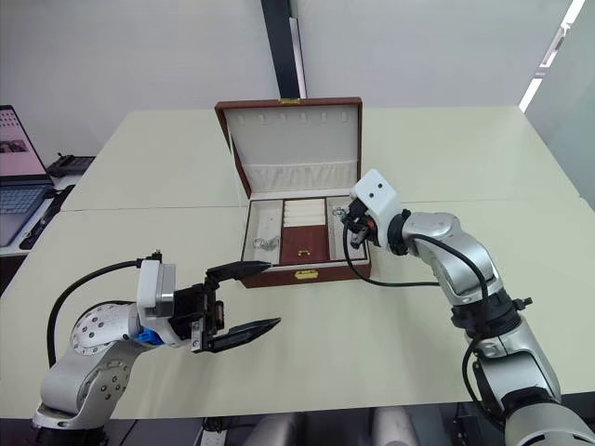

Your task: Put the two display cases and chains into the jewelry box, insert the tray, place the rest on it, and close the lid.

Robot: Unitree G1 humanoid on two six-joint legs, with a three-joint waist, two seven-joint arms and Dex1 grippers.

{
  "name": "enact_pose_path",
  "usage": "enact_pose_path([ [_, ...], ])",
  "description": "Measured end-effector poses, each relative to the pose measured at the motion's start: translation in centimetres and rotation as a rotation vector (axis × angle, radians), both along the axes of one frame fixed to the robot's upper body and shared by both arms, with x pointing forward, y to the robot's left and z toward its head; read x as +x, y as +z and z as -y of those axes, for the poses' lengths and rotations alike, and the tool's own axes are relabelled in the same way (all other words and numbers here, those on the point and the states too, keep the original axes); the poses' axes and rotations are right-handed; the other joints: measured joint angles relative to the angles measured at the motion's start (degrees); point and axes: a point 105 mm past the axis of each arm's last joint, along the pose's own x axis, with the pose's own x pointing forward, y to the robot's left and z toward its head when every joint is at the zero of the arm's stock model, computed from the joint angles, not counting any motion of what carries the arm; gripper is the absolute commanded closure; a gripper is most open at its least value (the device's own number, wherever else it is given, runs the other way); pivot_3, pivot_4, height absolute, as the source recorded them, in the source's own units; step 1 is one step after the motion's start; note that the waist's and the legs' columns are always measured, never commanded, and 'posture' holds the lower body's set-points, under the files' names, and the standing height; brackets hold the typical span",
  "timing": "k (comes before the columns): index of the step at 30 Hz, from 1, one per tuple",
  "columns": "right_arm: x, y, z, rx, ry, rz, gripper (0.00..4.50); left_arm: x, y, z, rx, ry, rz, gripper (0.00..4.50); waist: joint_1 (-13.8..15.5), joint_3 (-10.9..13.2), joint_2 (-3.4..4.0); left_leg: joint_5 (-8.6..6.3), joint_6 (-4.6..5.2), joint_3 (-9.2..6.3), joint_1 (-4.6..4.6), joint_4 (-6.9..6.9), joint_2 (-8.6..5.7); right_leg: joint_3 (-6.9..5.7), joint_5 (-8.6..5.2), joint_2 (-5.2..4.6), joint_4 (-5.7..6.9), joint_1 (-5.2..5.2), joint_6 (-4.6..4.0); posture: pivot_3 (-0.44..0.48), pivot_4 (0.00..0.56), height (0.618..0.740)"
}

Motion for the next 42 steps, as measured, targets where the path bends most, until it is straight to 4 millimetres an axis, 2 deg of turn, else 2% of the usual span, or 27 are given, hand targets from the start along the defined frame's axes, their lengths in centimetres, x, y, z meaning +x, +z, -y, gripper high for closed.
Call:
enact_pose_path([
  [6, 0.1, 0.3, 0.8, 0.002, -0.026, 0.013, 1.32, 0.4, 0.9, -0.1, -0.032, 0.070, 0.003, 0.00, 0.0, 0.0, 0.00, 0.00, 0.00, 0.00, -0.01, 0.00, -0.01, 0.01, 0.00, -0.01, 0.00, 0.00, 0.00, 0.000, 0.150, 0.740],
  [9, -0.1, 0.8, 1.9, -0.008, -0.039, 0.046, 0.33, 0.3, 1.1, 0.0, -0.047, 0.123, 0.006, 0.00, 0.1, 0.0, 0.00, 0.00, 0.00, 0.00, -0.01, 0.00, -0.01, 0.01, 0.00, -0.01, -0.02, 0.00, 0.00, 0.000, 0.150, 0.740],
  [17, -1.8, 1.2, 5.0, -0.050, -0.048, 0.125, 0.33, 2.6, 1.6, -3.4, -0.045, 0.412, -0.010, 0.00, 0.2, 0.0, -0.01, 0.00, 0.00, -0.01, -0.03, -0.01, -0.02, -0.01, 0.00, 0.00, -0.01, 0.01, 0.00, 0.000, 0.150, 0.740],
  [23, -3.0, 1.3, 9.2, -0.085, -0.125, 0.186, 0.33, 5.6, 1.5, -9.1, 0.041, 0.728, -0.019, 0.00, 0.3, 0.0, -0.02, -0.01, 0.01, 0.00, 0.00, 0.00, -0.03, -0.04, 0.00, 0.00, -0.01, 0.06, 0.01, 0.000, 0.150, 0.740],
  [27, -3.7, -0.1, 11.5, -0.106, -0.178, 0.180, 0.33, 7.2, 0.2, -12.4, 0.092, 0.893, -0.065, 0.00, 0.3, 0.0, -0.03, -0.01, 0.01, 0.01, 0.00, -0.02, -0.05, -0.02, 0.00, -0.01, -0.02, 0.05, 0.01, 0.000, 0.150, 0.740],
  [33, -4.6, -3.5, 14.1, -0.150, -0.244, 0.134, 0.33, 8.5, -2.7, -16.4, 0.112, 1.081, -0.192, 0.00, 0.1, 0.0, -0.03, 0.00, 0.00, 0.03, 0.03, 0.00, -0.03, 0.02, 0.00, 0.00, 0.03, 0.03, 0.01, 0.000, 0.150, 0.740],
  [36, -4.6, -3.8, 15.1, -0.168, -0.271, 0.152, 0.28, 8.6, -4.3, -18.0, 0.130, 1.142, -0.232, 0.58, 0.1, 0.0, -0.03, 0.00, 0.00, 0.01, 0.03, -0.01, -0.04, 0.00, 0.00, 0.00, 0.03, 0.02, 0.01, 0.000, 0.150, 0.740],
  [42, -5.3, -4.3, 17.1, -0.177, -0.310, 0.153, 0.28, 8.4, -5.7, -19.5, 0.150, 1.216, -0.254, 2.58, 0.2, 0.0, -0.04, 0.00, -0.01, 0.01, 0.02, 0.00, -0.05, 0.00, 0.00, -0.03, 0.01, 0.04, 0.01, 0.000, 0.150, 0.740],
])
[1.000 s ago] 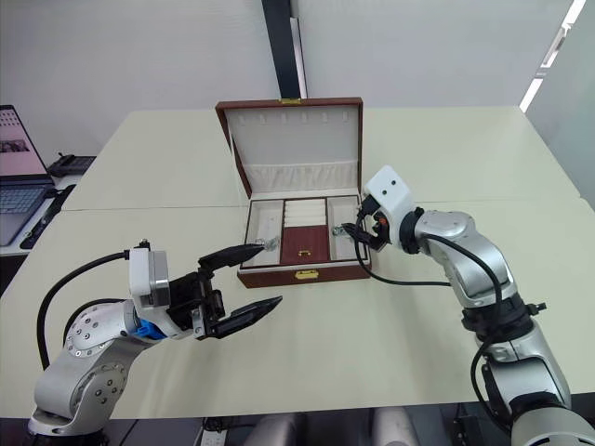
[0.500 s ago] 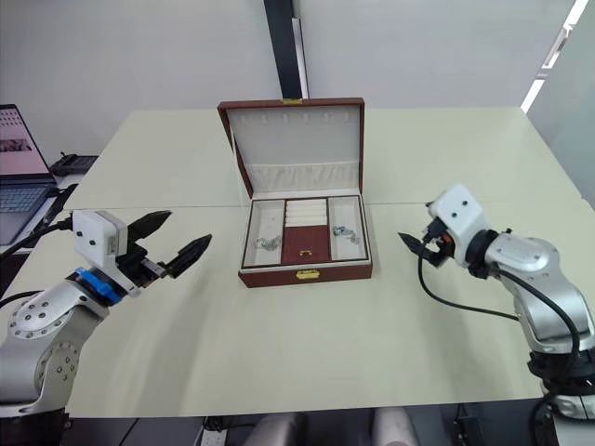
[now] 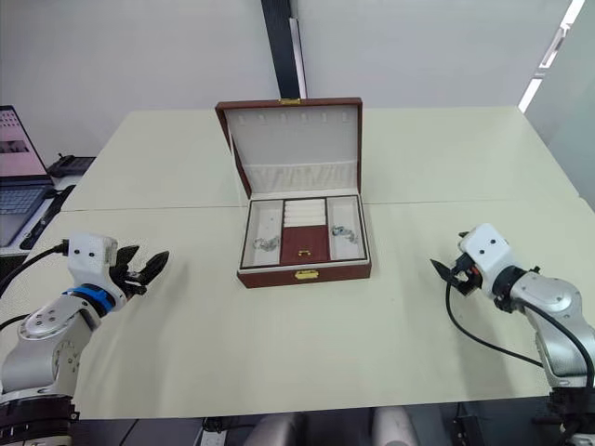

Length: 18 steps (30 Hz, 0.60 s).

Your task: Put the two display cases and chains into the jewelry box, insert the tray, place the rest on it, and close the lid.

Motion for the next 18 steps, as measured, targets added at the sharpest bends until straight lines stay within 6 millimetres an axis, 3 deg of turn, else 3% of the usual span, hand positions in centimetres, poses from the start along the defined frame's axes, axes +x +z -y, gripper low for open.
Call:
enact_pose_path([
  [3, -0.1, 0.5, 1.4, -0.003, -0.030, 0.016, 0.68, -0.6, -0.4, -0.3, 0.007, 0.015, -0.018, 3.55, 0.0, 0.0, 0.00, 0.00, 0.00, 0.00, 0.00, 0.00, 0.03, 0.00, 0.00, 0.01, 0.00, 0.00, 0.00, 0.000, 0.150, 0.740],
  [6, -0.1, 0.4, 1.9, 0.000, -0.037, 0.016, 1.59, -1.0, -0.3, 0.1, 0.020, 0.015, -0.027, 4.46, 0.0, 0.0, 0.00, 0.00, 0.00, 0.00, 0.01, -0.01, 0.03, 0.00, 0.00, 0.01, 0.01, 0.00, 0.00, 0.000, 0.150, 0.740],
  [11, 0.7, 0.6, 1.7, 0.000, -0.031, 0.024, 2.99, -0.9, 0.7, 0.8, 0.037, 0.011, -0.012, 4.50, -0.1, 0.0, 0.00, 0.00, 0.00, 0.03, 0.02, 0.00, 0.03, 0.02, 0.00, 0.01, 0.02, 0.00, 0.00, 0.000, 0.150, 0.740],
  [16, 1.9, 1.3, -0.1, -0.004, 0.018, 0.047, 4.24, -0.8, 0.7, 1.1, 0.032, 0.005, -0.026, 4.50, -0.1, 0.0, 0.00, 0.00, -0.01, 0.02, 0.01, 0.00, 0.02, 0.01, 0.00, 0.01, 0.02, -0.01, 0.00, 0.000, 0.150, 0.740],
  [18, 2.4, 1.4, -0.4, -0.009, 0.022, 0.049, 4.48, -0.7, 0.7, 1.1, 0.030, 0.004, -0.029, 4.50, -0.1, 0.0, 0.00, 0.00, -0.01, 0.02, 0.01, 0.00, 0.01, 0.01, 0.00, 0.00, 0.02, -0.01, 0.00, 0.000, 0.150, 0.740],
])
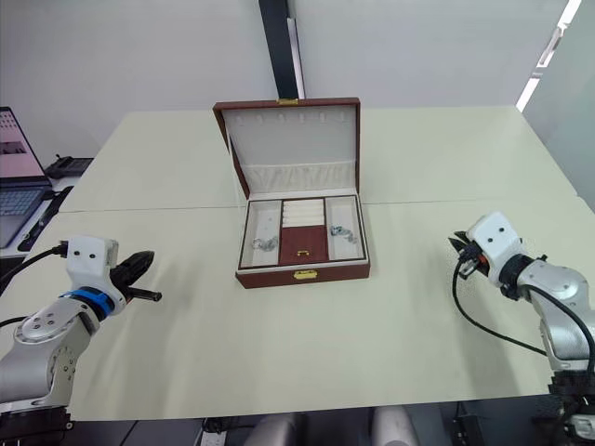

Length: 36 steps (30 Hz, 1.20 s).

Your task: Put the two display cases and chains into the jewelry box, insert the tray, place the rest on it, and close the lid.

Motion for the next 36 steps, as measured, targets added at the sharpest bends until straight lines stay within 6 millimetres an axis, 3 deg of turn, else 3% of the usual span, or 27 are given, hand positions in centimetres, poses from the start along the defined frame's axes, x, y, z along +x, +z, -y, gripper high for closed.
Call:
enact_pose_path([
  [5, 1.0, 0.1, -1.4, -0.001, 0.028, -0.005, 4.48, 0.6, 0.3, 0.7, -0.008, -0.018, 0.014, 4.50, 0.0, 0.0, 0.00, 0.00, 0.00, 0.00, 0.00, 0.01, 0.00, 0.01, 0.00, 0.00, 0.00, 0.00, 0.00, 0.000, 0.150, 0.740],
  [21, 3.5, -2.9, -9.0, -0.001, 0.201, -0.160, 4.48, 4.4, -1.4, 7.8, -0.036, -0.265, -0.072, 4.50, -0.1, 0.0, 0.00, 0.01, -0.02, -0.02, -0.02, 0.03, -0.02, -0.02, 0.00, 0.00, 0.02, -0.04, 0.00, 0.000, 0.150, 0.740],
  [27, 3.1, -4.0, -11.5, 0.015, 0.281, -0.205, 4.48, 5.2, -1.9, 10.4, -0.040, -0.337, -0.107, 4.50, -0.1, 0.0, 0.00, 0.02, -0.03, -0.03, -0.02, 0.06, -0.03, -0.02, 0.01, 0.00, 0.03, -0.05, 0.00, 0.000, 0.150, 0.740],
  [36, 1.9, -3.6, -11.9, 0.020, 0.320, -0.202, 4.48, 4.9, -2.4, 12.0, -0.066, -0.385, -0.145, 4.50, -0.1, 0.0, 0.00, 0.02, -0.03, -0.04, -0.02, 0.05, -0.04, -0.03, 0.01, -0.02, 0.03, -0.05, 0.00, 0.000, 0.150, 0.740],
])
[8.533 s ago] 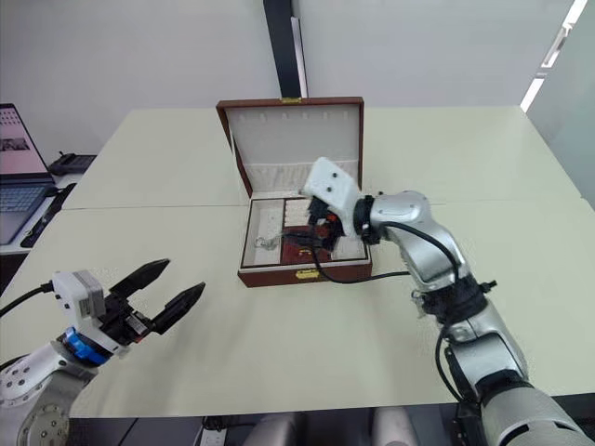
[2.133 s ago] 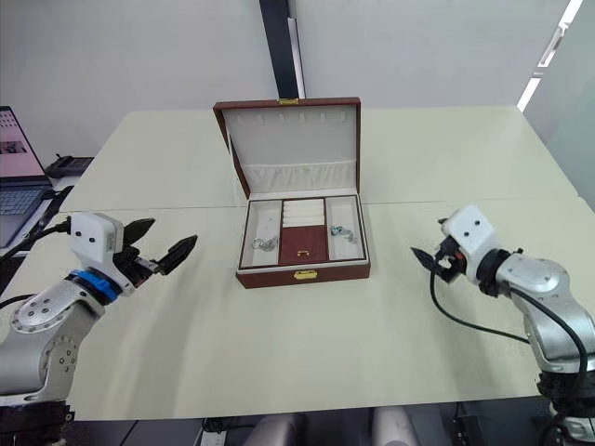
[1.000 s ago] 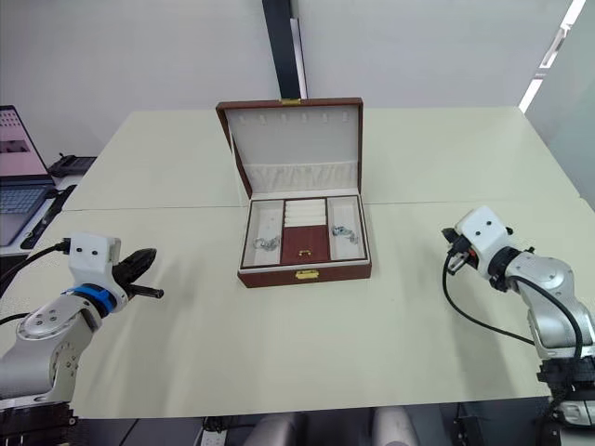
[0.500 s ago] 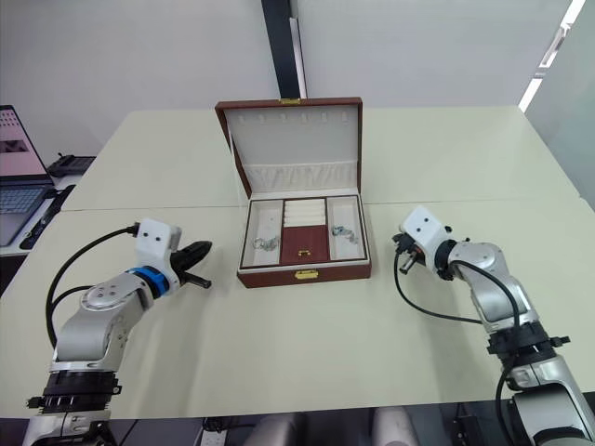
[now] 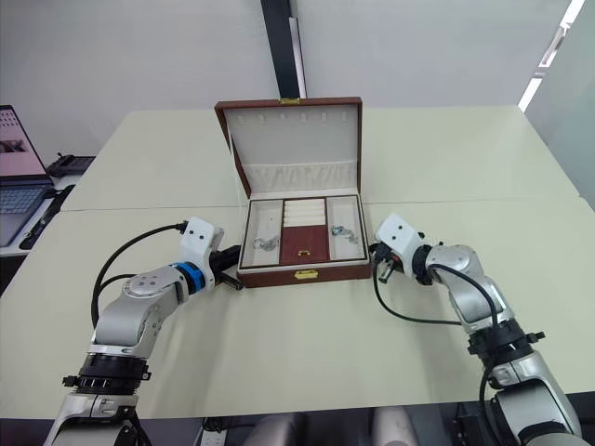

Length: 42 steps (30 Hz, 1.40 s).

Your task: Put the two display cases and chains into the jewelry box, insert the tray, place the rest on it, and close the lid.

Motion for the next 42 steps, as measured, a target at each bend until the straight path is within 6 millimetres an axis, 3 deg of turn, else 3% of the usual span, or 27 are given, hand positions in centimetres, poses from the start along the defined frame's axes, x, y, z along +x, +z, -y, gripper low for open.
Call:
enact_pose_path([
  [21, -4.1, -0.6, 0.9, 0.005, -0.019, -0.091, 4.48, -1.1, 0.0, 2.2, -0.005, -0.076, -0.053, 4.50, 0.3, 0.0, -0.03, 0.00, 0.00, -0.04, -0.04, 0.01, -0.02, -0.03, 0.00, -0.02, -0.01, 0.01, 0.00, 0.000, 0.150, 0.740],
  [31, -4.8, -0.7, 1.0, 0.000, -0.006, -0.110, 4.48, -2.9, -0.3, 1.9, 0.003, -0.075, -0.087, 4.50, 0.2, 0.0, -0.03, 0.00, 0.01, -0.02, -0.03, 0.00, 0.00, -0.01, 0.00, -0.01, -0.01, 0.02, 0.00, 0.000, 0.150, 0.740],
  [42, -4.9, -0.8, 0.9, 0.002, 0.000, -0.122, 4.48, -3.1, -0.4, 2.0, 0.002, -0.075, -0.089, 4.50, 0.2, 0.0, -0.03, 0.00, 0.01, -0.02, -0.02, 0.00, 0.00, -0.02, 0.00, -0.01, -0.02, 0.03, 0.00, 0.000, 0.150, 0.740],
])
